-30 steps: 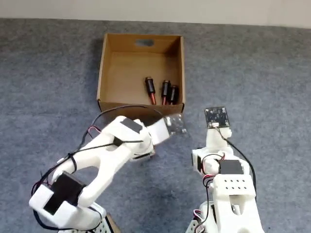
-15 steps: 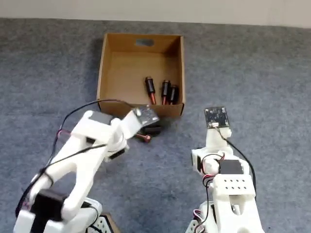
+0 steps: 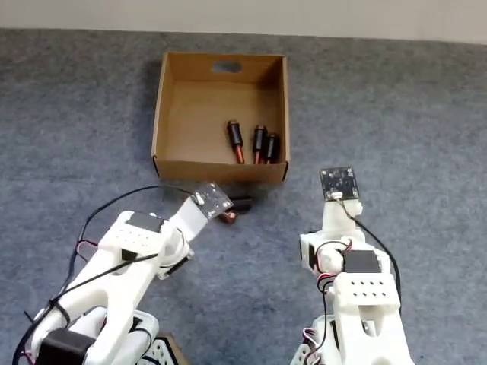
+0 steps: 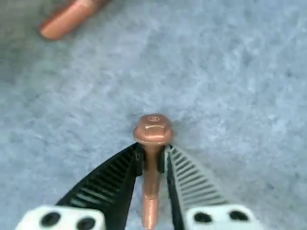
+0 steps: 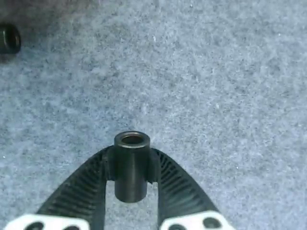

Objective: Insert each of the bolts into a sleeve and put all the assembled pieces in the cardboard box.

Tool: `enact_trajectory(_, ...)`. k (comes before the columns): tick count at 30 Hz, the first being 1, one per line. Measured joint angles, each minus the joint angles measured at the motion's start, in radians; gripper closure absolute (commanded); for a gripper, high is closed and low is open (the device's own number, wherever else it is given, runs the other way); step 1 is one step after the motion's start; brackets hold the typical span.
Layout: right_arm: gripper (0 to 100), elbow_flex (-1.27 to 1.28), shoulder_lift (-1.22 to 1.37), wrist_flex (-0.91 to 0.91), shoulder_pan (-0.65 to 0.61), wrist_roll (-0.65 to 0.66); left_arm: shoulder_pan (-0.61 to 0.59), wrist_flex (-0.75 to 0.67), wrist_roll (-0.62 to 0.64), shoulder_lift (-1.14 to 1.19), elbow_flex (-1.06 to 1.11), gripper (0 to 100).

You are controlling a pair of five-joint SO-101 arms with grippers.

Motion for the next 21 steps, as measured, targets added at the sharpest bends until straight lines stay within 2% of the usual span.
enact_trajectory(6, 99.2, 0.000, 0.000, 0.000, 0.000, 0.000, -0.002, -0.008, 0.008, 0.000, 0.000, 89)
enact_trajectory(10, 99.2, 0.000, 0.000, 0.000, 0.000, 0.000, 0.000, -0.008, 0.009, 0.000, 0.000, 100)
enact_trajectory(18, 99.2, 0.000, -0.043, 0.015, 0.000, -0.043, 0.006, 0.003, 0.014, 0.002, -0.009, 99)
enact_trajectory(21, 99.2, -0.020, -0.130, 0.068, -0.002, -0.052, 0.005, 0.084, 0.014, -0.037, -0.068, 99)
